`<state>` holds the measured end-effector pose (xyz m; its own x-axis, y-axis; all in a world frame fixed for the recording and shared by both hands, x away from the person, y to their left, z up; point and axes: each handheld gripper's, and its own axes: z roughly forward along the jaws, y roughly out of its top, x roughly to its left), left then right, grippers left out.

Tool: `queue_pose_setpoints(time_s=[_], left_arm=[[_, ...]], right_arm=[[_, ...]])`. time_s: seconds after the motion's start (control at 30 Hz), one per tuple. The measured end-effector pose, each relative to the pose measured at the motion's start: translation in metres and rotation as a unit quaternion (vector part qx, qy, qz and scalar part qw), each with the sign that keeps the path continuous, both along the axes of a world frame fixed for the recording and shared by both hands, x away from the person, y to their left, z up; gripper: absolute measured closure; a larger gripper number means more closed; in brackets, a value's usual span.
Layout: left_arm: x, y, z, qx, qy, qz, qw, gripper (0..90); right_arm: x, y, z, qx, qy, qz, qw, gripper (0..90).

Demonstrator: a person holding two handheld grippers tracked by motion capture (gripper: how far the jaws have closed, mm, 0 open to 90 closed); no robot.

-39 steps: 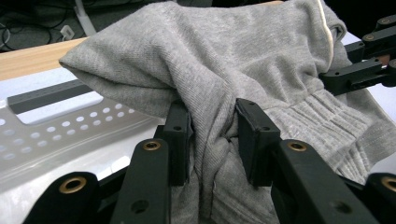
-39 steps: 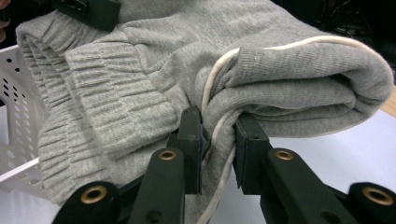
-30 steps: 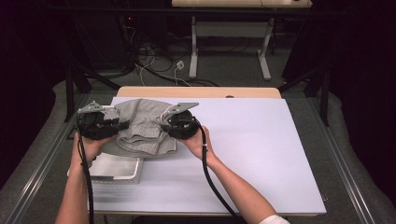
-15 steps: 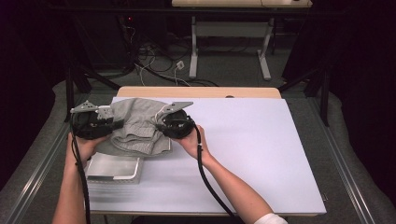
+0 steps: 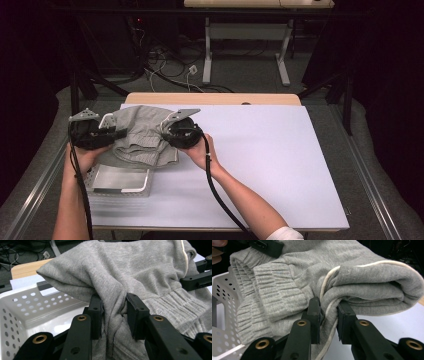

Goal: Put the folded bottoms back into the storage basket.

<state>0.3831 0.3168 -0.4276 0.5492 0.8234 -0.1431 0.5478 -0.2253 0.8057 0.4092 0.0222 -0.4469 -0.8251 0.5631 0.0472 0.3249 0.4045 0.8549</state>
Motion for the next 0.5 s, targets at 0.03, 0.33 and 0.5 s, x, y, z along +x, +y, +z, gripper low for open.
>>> queue_pose_setpoints(time_s=[0.03, 0.33, 0.5], left_arm=[[0.0, 0.001, 0.0, 0.002, 0.0, -0.001, 1.0, 68.3], [-0.001, 0.011, 0.0, 0.003, 0.002, 0.005, 1.0, 68.1], [-0.002, 0.014, 0.0, 0.008, 0.003, 0.008, 0.9999, 68.1]], right_arm=[[0.0, 0.001, 0.0, 0.001, 0.0, 0.001, 1.0, 75.2], [0.001, 0.011, -0.001, 0.0, 0.003, 0.004, 1.0, 75.2], [0.001, 0.016, -0.001, 0.001, 0.004, 0.007, 1.0, 75.2]])
